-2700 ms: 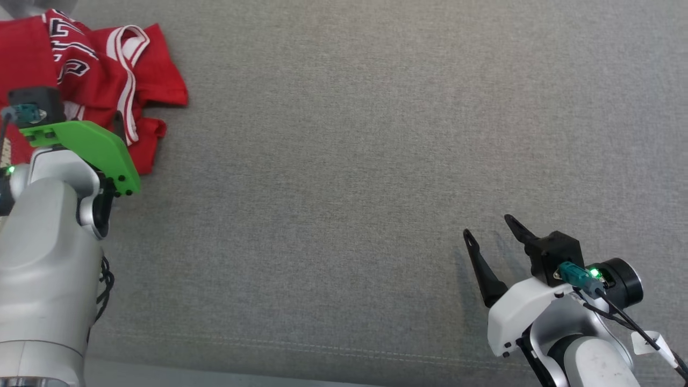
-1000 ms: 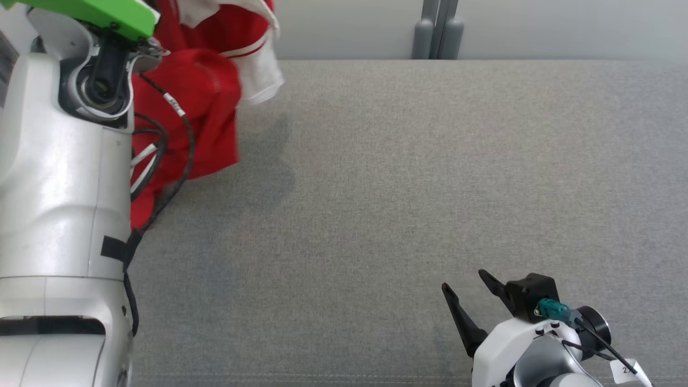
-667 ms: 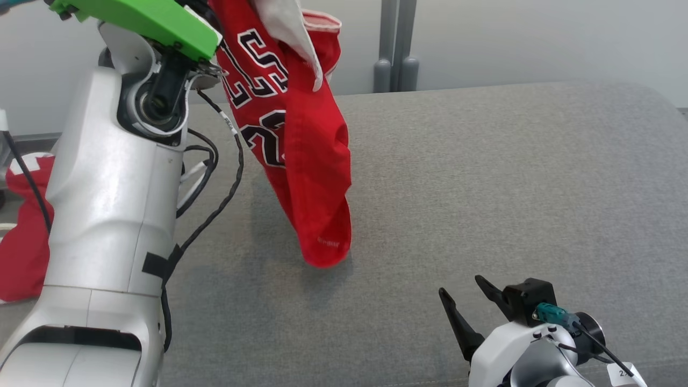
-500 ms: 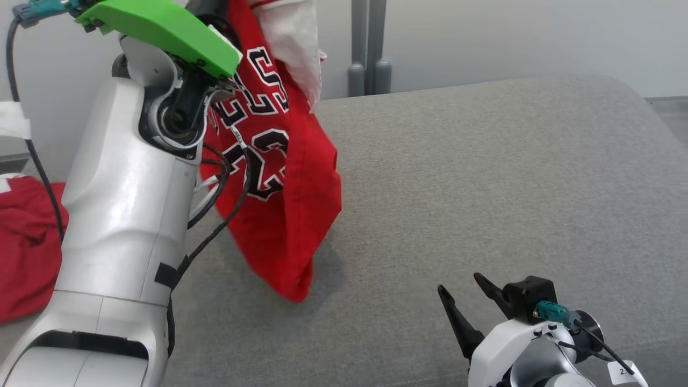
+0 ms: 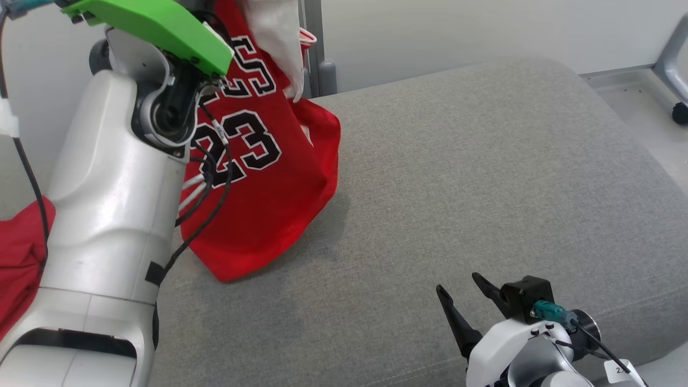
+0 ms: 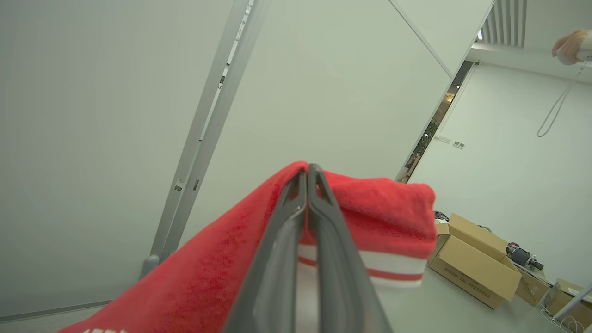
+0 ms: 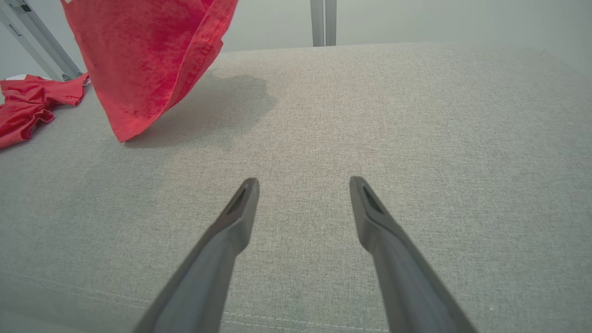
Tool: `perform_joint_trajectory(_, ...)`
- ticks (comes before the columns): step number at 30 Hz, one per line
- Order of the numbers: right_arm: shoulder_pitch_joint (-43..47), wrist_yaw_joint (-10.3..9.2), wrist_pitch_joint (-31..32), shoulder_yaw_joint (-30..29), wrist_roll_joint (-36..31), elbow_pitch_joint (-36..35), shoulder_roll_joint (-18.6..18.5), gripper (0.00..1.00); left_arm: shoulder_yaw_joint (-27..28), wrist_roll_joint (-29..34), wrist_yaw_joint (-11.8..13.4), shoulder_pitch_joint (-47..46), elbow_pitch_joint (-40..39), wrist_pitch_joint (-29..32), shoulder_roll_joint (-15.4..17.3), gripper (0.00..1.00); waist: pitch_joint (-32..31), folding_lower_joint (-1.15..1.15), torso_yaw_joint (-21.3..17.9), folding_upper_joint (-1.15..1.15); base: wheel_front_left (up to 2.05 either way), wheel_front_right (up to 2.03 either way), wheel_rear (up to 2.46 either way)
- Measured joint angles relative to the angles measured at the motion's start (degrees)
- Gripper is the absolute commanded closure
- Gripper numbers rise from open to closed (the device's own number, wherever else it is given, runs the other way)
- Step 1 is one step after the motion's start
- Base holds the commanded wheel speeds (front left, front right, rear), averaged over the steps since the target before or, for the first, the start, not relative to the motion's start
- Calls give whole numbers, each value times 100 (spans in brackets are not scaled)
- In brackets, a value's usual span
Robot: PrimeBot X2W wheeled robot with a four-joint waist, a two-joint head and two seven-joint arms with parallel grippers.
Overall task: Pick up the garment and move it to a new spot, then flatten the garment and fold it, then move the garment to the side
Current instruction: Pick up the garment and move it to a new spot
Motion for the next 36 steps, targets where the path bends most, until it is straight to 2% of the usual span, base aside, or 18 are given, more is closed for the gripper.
perform_joint_trajectory(5, -88, 0, 4, 41, 3, -1, 1, 0, -108, -77, 0, 162, 109, -102, -144, 100, 58, 0, -125, 0, 0, 0, 0)
perform_joint_trajectory(12, -141, 0, -30, 182, 53, 92, 1, 0, -227, -549, -12, -61, -86, -461, -278, 100, 123, 0, -337, 0, 0, 0, 0)
perform_joint_trajectory(18, -229, 0, -97, 258, 114, 187, 0, 0, -654, -1706, -26, -258, -461, -853, -312, 100, 166, 0, -612, 0, 0, 0, 0)
perform_joint_trajectory(23, -263, 0, -172, 202, 135, 234, 0, 0, -760, -2546, 34, -361, -353, -1294, -314, 100, 287, 0, -736, 0, 0, 0, 0)
perform_joint_trajectory(28, -303, 0, -224, 111, 145, 237, 0, 0, -682, -2568, 62, -225, 210, -1605, -293, 100, 409, 0, -728, 0, 0, 0, 0)
perform_joint_trajectory(32, -363, 0, -240, -20, 144, 215, -1, 0, -668, -2334, 153, 107, 898, -1784, 42, 100, 503, 0, -594, 0, 0, 0, 0)
perform_joint_trajectory(36, -374, 0, -276, -141, 140, 192, 2, 0, -653, -2225, 158, 527, 1383, -1842, 224, 100, 582, 0, -356, 0, 0, 0, 0)
